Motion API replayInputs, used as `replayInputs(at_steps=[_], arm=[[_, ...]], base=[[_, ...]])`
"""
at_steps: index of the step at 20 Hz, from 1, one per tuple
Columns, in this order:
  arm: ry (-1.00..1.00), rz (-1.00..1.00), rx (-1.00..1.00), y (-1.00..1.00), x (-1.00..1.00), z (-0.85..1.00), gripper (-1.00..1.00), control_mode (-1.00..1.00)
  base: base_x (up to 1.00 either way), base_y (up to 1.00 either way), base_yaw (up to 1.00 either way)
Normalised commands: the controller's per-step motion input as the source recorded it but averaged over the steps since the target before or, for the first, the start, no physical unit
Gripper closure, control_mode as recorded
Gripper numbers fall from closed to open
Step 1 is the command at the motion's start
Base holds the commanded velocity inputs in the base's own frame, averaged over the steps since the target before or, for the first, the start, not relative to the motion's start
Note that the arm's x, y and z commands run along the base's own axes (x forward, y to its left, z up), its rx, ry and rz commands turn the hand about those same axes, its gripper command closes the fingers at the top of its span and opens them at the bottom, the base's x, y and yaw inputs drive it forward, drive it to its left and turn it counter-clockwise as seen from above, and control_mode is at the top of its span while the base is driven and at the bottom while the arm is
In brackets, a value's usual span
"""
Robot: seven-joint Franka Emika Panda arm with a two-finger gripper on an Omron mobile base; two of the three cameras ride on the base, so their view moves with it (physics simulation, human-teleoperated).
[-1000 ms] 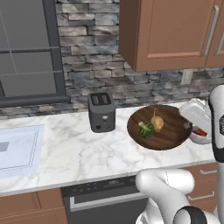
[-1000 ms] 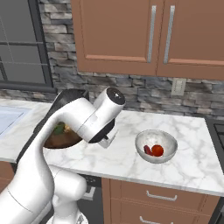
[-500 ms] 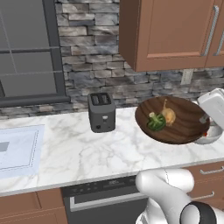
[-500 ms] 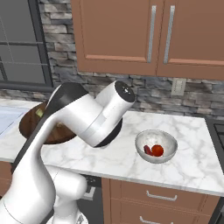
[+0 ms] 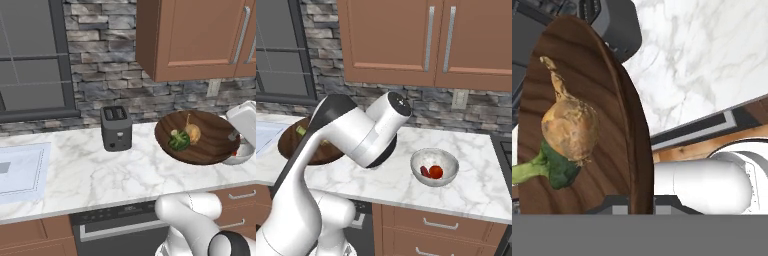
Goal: Place the bowl containing the onion and broccoli in the microwave. Close the microwave door and press the start button to microwave the meal.
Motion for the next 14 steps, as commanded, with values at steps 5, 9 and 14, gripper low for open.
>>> replayInputs(at_steps=[5,9,14], arm=[[0.00,0.00,0.00,0.00,0.00,0.00,1.00,1.00],[0.00,0.00,0.00,0.00,0.00,0.00,1.00,1.00],[0.00,0.00,0.00,0.00,0.00,0.00,1.00,1.00]], base=[[-0.72,0.00,0.00],[-1.00,-0.04,-0.06],[-0.95,-0.27,-0.29]])
